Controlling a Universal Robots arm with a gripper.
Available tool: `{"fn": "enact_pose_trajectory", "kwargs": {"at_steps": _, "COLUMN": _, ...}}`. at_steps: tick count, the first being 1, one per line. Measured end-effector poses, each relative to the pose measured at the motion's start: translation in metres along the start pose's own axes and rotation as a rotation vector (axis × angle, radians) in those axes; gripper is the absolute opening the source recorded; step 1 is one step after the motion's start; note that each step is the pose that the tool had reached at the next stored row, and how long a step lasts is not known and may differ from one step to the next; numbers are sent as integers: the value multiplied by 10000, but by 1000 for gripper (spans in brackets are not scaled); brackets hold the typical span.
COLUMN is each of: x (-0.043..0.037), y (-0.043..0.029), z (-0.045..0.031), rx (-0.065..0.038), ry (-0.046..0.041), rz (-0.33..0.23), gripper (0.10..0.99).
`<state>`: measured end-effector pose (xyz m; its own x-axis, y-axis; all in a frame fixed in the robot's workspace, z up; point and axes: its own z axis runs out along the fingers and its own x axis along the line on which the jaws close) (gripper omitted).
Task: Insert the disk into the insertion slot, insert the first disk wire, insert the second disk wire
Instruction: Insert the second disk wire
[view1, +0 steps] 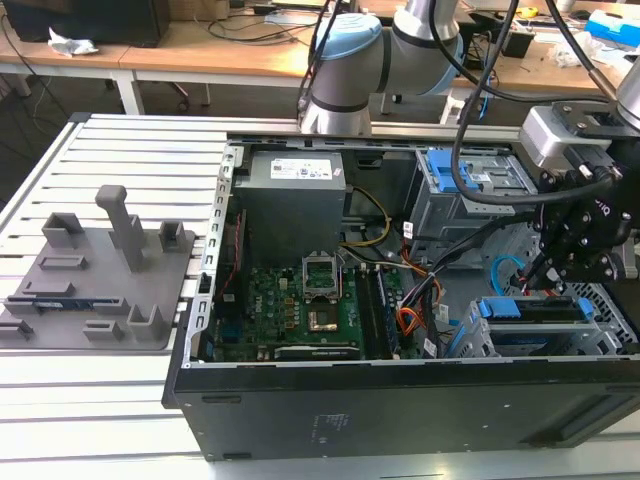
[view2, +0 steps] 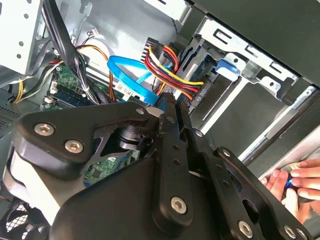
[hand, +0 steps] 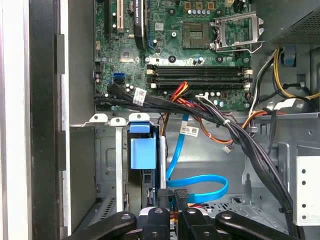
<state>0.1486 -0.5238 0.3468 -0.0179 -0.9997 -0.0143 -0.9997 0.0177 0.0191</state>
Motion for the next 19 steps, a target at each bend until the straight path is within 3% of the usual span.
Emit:
{"fn": "enact_pose_trajectory", "kwargs": {"at_steps": 6, "x": 19, "y": 1, "z": -63, "rx": 4, "ry": 0, "rz": 0, "gripper": 161}}
{"fn": "enact_pose_trajectory", "kwargs": {"at_steps": 9, "x": 106, "y": 1, "z": -65, "rx": 5, "ry": 0, "rz": 1, "gripper": 161}}
{"fn": "enact_pose_trajectory", "kwargs": {"at_steps": 19, "x": 125, "y": 1, "z": -65, "rx": 5, "ry": 0, "rz": 23, "gripper": 161}}
